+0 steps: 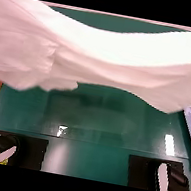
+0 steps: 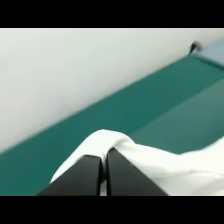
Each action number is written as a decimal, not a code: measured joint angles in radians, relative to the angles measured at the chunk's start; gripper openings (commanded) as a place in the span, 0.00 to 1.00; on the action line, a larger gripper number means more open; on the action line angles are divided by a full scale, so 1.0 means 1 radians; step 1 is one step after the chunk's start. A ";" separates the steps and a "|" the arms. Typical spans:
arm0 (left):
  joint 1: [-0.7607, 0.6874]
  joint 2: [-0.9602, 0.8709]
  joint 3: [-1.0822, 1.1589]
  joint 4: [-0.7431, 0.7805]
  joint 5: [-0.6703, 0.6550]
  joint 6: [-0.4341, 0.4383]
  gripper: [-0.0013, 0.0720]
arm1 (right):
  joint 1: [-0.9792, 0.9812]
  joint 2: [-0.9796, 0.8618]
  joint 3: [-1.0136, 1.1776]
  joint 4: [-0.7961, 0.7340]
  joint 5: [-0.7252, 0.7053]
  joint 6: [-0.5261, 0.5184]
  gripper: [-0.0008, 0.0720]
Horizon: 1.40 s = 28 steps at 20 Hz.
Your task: Fold the shirts.
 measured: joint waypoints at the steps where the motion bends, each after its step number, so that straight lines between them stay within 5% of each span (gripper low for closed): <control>1: 0.000 0.000 -0.002 -0.024 0.028 0.023 0.05 | 0.000 -0.019 0.046 0.004 -0.007 0.006 0.03; 6: 0.000 -0.026 -0.163 -0.013 0.077 0.064 0.05 | -0.001 -0.201 0.145 0.014 0.093 0.027 0.04; 10: 0.002 -0.082 -0.411 0.104 0.103 -0.021 0.05 | 0.047 -0.356 -0.045 0.005 0.162 0.016 0.04; 17: 0.105 -0.314 -0.840 0.085 0.397 -0.066 0.05 | 0.219 -0.620 -0.428 0.012 -0.077 -0.088 0.04; 23: 0.156 -0.549 -0.881 -0.023 0.708 0.008 0.05 | 0.251 -0.945 -0.311 0.061 -0.227 -0.185 0.04; 28: 0.234 -0.607 -0.797 -0.066 0.838 0.010 0.05 | 0.240 -1.128 -0.121 0.058 -0.190 -0.216 0.04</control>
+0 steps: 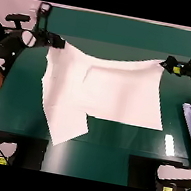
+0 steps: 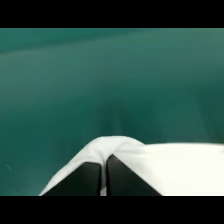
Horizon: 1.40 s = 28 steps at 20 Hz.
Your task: Fold the shirts.
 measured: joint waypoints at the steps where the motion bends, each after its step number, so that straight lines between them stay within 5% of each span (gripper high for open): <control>1: 0.021 -0.003 0.014 -0.012 -0.001 -0.001 0.05 | -0.002 -0.016 0.031 0.009 0.005 -0.008 0.04; 12: 0.112 0.001 -0.017 -0.134 -0.190 0.085 0.05 | -0.021 -0.035 -0.032 0.004 0.090 -0.064 0.04; 26: 0.116 -0.020 -0.262 -0.111 -0.071 0.084 0.06 | -0.021 -0.023 -0.223 0.004 0.045 -0.126 0.04; 27: 0.117 -0.020 -0.262 -0.108 -0.069 0.084 0.09 | -0.021 -0.024 -0.225 0.006 0.045 -0.126 0.05; 28: 0.118 -0.019 -0.259 -0.103 -0.071 0.085 0.57 | -0.021 -0.024 -0.225 0.008 0.050 -0.126 0.22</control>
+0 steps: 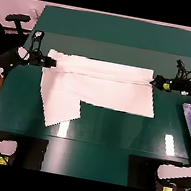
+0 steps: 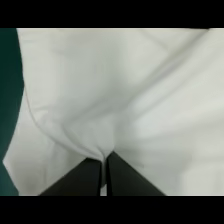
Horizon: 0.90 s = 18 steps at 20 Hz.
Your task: Fold the shirts.
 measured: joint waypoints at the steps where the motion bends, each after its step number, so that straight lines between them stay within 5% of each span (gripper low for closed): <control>1: 0.003 0.003 0.009 0.007 -0.008 0.000 0.94 | 0.000 0.000 0.003 0.000 0.007 0.000 0.59; 2: 0.012 0.007 0.025 0.009 -0.025 0.002 0.94 | -0.002 0.000 0.009 0.000 0.020 -0.001 0.77; 10: 0.321 0.169 0.075 -0.079 -0.371 0.027 0.94 | -0.121 0.101 0.073 0.003 0.158 -0.002 0.77; 18: 0.476 0.340 -0.274 -0.230 -0.698 0.108 0.94 | -0.236 0.158 0.004 0.006 0.431 -0.001 0.77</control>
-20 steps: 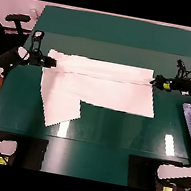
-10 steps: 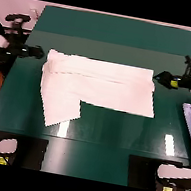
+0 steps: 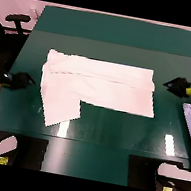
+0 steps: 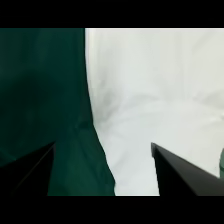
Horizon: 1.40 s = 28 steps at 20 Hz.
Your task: Fold the shirts.
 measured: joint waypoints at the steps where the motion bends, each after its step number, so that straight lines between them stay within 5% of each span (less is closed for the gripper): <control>1: 0.004 0.006 -0.050 -0.016 -0.005 0.003 0.94 | -0.003 0.002 -0.028 -0.005 0.011 0.000 0.77; 10: -0.146 0.019 -0.266 -0.138 0.058 0.010 0.94 | 0.002 0.170 -0.258 0.000 -0.101 -0.007 0.77; 11: -0.179 0.019 -0.271 -0.158 0.081 0.008 0.88 | 0.002 0.189 -0.266 -0.002 -0.108 -0.008 0.77; 12: -0.205 0.019 -0.275 -0.174 0.107 0.005 0.62 | 0.002 0.203 -0.272 -0.001 -0.120 -0.008 0.77; 13: -0.227 0.017 -0.277 -0.173 0.136 0.002 0.26 | 0.002 0.214 -0.277 -0.002 -0.123 -0.009 0.77; 14: -0.239 0.017 -0.279 -0.175 0.161 -0.001 0.05 | 0.002 0.221 -0.280 -0.003 -0.127 -0.008 0.77; 28: -0.278 0.019 -0.161 -0.225 0.163 0.043 0.06 | -0.032 0.097 -0.365 -0.104 -0.093 -0.007 0.77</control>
